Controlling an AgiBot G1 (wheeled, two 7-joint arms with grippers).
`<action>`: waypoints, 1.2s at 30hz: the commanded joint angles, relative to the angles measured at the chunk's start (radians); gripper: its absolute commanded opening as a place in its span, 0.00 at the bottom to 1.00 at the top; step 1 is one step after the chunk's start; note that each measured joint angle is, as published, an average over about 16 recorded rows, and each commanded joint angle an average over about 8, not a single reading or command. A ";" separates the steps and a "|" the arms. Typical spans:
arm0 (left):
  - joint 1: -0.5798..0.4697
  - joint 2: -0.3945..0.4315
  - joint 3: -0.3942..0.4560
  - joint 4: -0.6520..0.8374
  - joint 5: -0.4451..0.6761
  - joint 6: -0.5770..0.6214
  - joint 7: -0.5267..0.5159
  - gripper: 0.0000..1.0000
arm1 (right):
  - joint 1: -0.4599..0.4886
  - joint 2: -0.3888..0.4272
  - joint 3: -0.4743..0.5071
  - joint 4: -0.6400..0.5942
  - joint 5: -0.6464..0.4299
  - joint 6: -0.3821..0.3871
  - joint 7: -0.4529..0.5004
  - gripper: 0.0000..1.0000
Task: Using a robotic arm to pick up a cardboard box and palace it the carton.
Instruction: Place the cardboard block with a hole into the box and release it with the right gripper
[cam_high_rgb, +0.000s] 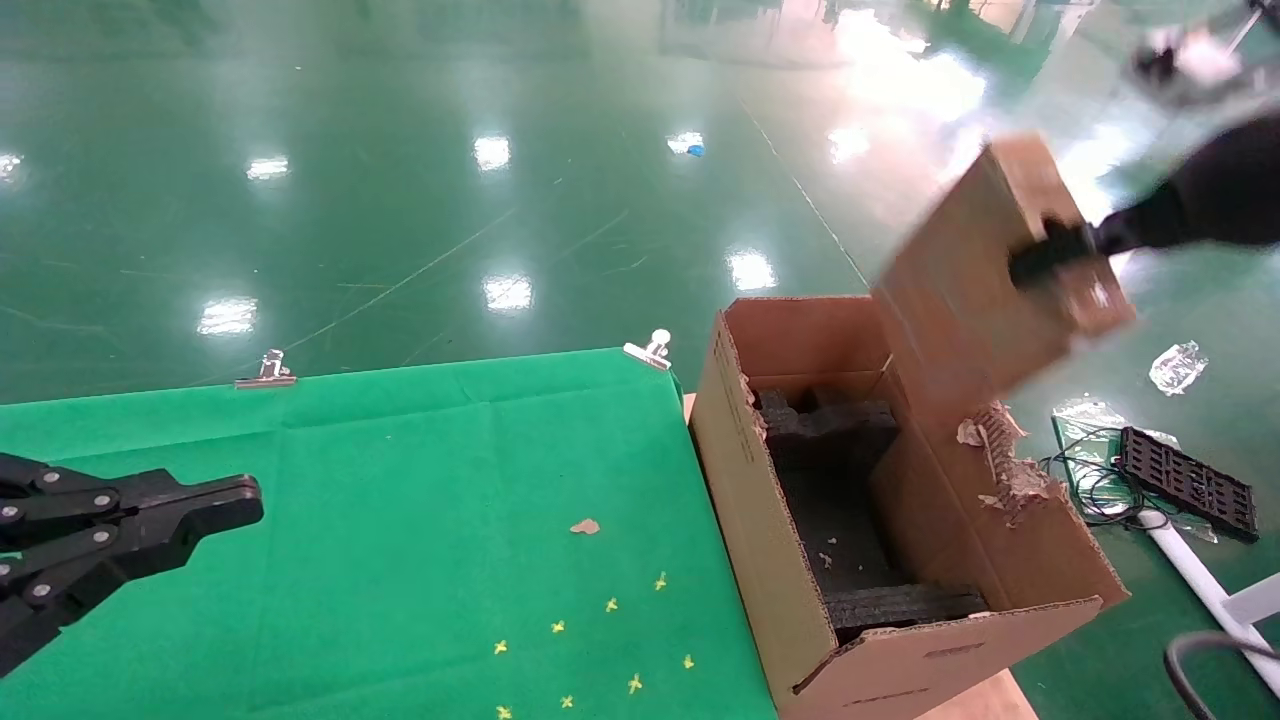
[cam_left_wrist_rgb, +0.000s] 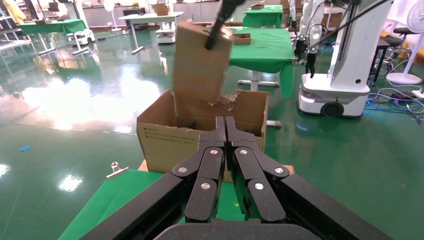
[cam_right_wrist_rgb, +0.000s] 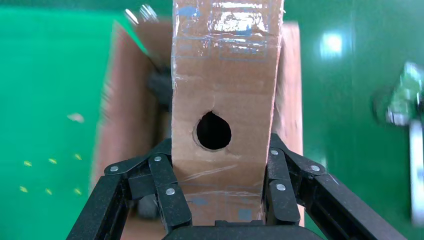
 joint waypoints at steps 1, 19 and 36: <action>0.000 0.000 0.000 0.000 0.000 0.000 0.000 1.00 | -0.014 0.018 -0.014 -0.009 -0.013 -0.011 0.011 0.00; 0.000 0.000 0.001 0.000 -0.001 -0.001 0.001 1.00 | -0.262 -0.013 -0.071 -0.203 0.021 0.122 -0.057 0.00; 0.000 -0.001 0.002 0.000 -0.002 -0.001 0.001 1.00 | -0.556 -0.156 -0.067 -0.493 0.118 0.300 -0.232 0.00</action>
